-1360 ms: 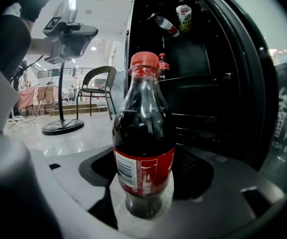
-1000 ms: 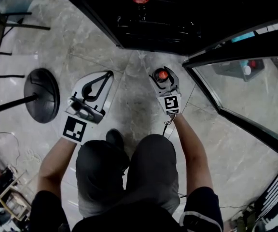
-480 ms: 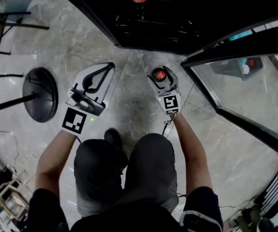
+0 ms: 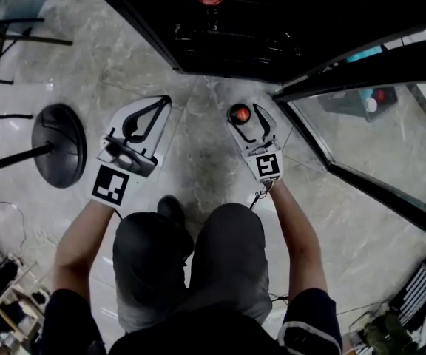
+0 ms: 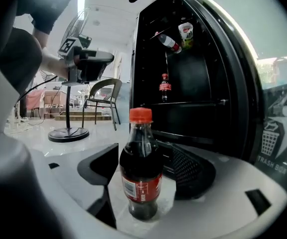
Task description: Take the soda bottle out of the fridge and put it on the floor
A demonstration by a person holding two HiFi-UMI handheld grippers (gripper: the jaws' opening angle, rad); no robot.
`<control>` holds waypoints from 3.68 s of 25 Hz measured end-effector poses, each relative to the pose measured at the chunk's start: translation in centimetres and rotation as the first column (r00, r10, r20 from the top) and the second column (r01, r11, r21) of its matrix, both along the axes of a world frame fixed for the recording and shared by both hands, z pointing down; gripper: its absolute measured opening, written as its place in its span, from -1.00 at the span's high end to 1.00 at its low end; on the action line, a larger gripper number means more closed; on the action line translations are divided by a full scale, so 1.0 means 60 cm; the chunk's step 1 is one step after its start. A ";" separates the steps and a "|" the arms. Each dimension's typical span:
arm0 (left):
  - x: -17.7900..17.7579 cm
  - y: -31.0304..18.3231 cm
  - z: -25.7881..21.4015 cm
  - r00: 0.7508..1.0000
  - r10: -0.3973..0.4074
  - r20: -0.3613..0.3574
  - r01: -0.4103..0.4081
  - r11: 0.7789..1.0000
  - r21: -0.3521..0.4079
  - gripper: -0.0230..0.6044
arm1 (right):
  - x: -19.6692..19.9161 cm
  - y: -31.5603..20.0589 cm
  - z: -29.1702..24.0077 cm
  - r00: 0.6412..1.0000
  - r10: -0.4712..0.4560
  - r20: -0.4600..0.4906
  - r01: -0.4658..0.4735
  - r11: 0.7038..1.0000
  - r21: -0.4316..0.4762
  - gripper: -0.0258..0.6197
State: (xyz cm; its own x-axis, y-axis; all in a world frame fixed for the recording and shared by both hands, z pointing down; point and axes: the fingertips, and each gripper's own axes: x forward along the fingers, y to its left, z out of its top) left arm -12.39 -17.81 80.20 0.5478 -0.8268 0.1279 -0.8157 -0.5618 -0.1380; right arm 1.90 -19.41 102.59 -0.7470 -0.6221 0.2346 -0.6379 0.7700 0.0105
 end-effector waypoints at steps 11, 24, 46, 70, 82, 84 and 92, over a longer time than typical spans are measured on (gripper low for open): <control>0.012 -0.003 -0.047 1.000 -0.007 -0.026 0.007 1.000 -0.014 0.85 | 0.009 0.020 -0.142 0.998 -0.026 0.049 0.023 0.999 0.045 0.17; 0.025 -0.008 -0.210 0.999 0.005 -0.036 -0.006 1.000 -0.028 0.85 | 0.016 0.015 -0.368 0.999 -0.005 0.051 0.000 0.996 0.087 0.84; 0.015 0.029 -0.652 0.998 -0.047 -0.035 0.047 0.999 -0.007 0.85 | 0.005 0.051 -0.878 0.998 0.033 0.054 -0.036 0.998 0.052 0.86; 0.043 0.067 -1.094 0.979 -0.185 -0.082 0.190 0.980 0.058 0.85 | 0.079 0.094 -1.410 0.986 0.098 0.133 -0.116 0.985 0.131 0.86; 0.049 0.114 -1.199 0.965 -0.243 -0.094 0.251 0.964 0.086 0.85 | 0.124 0.125 -1.547 0.979 0.122 0.166 -0.147 0.978 0.148 0.86; 0.050 0.126 -1.213 0.963 -0.247 -0.104 0.256 0.963 0.085 0.85 | 0.133 0.132 -1.568 0.972 0.139 0.188 -0.166 0.977 0.133 0.86; 0.045 0.172 -1.249 0.955 -0.276 -0.107 0.285 0.955 0.086 0.85 | 0.150 0.174 -1.626 0.969 0.178 0.172 -0.207 0.963 0.170 0.86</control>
